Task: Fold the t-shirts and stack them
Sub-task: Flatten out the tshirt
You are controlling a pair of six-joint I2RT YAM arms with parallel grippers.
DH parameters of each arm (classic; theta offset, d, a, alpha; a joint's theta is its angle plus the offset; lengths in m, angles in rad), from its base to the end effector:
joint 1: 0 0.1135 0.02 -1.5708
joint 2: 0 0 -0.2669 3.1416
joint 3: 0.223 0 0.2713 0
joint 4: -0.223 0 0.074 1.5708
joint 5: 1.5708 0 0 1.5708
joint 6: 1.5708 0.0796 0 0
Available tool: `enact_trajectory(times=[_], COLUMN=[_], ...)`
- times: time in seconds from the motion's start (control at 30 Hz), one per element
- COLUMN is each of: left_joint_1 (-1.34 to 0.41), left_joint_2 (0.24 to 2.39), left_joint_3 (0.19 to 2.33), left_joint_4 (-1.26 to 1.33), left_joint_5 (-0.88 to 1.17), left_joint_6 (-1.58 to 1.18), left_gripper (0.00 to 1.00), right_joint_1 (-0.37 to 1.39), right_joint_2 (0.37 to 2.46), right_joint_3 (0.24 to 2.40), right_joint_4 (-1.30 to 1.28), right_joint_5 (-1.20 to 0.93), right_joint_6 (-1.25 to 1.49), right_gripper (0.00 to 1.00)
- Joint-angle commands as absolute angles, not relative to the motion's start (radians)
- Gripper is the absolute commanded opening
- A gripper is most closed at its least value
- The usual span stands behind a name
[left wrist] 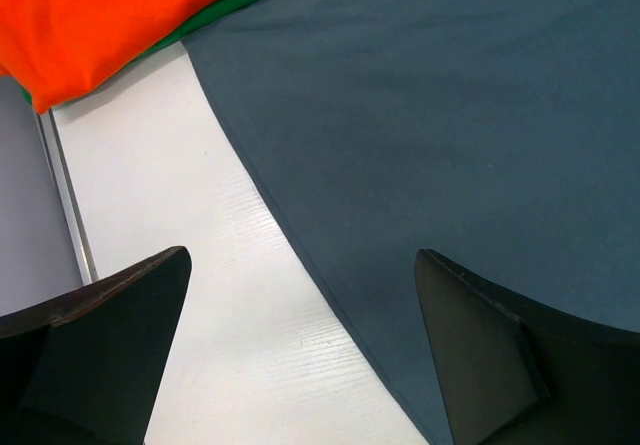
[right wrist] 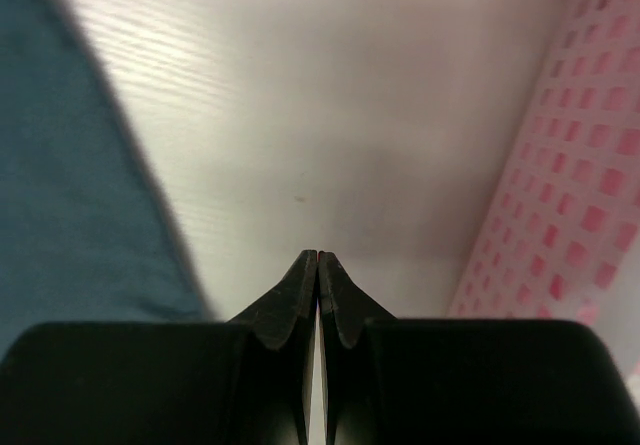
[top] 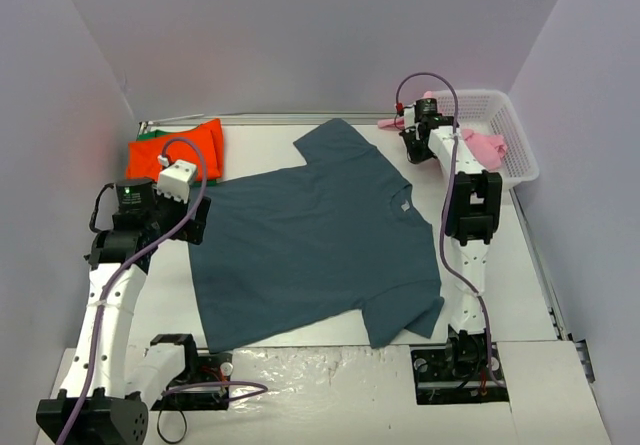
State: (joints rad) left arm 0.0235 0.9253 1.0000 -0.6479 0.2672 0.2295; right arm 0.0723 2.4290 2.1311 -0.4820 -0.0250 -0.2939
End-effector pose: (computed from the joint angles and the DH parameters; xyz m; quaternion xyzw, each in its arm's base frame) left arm 0.2459 -0.0152 0.3245 0.1529 0.8592 -0.0562 0.4851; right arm 0.6000 0.0454 0.1597 -0.1727 0.9065 -0.0311 0.3841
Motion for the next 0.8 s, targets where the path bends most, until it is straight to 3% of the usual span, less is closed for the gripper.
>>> enact_trajectory(times=[0.0,0.27,0.77], left_joint_1=[0.04,0.066,0.106], left_joint_2=[0.907,0.894,0.891], left_joint_3=[1.011,1.006,1.002], left_joint_4=[-0.649,-0.644,-0.643], left_joint_5=[0.293,0.295,0.325], left_joint_6=[0.216,0.212,0.206], left_gripper=[0.94,0.94,0.94], right_joint_1=[0.097,0.205,0.333], right_joint_2=[2.316,2.278,2.456], right_joint_3=[2.102,2.063,2.187], right_joint_4=[-0.509,-0.515,-0.518], right_joint_5=[-0.162,-0.204,-0.181], right_joint_6=[-0.327,-0.38,-0.374], right_gripper=[0.0,0.0,0.0])
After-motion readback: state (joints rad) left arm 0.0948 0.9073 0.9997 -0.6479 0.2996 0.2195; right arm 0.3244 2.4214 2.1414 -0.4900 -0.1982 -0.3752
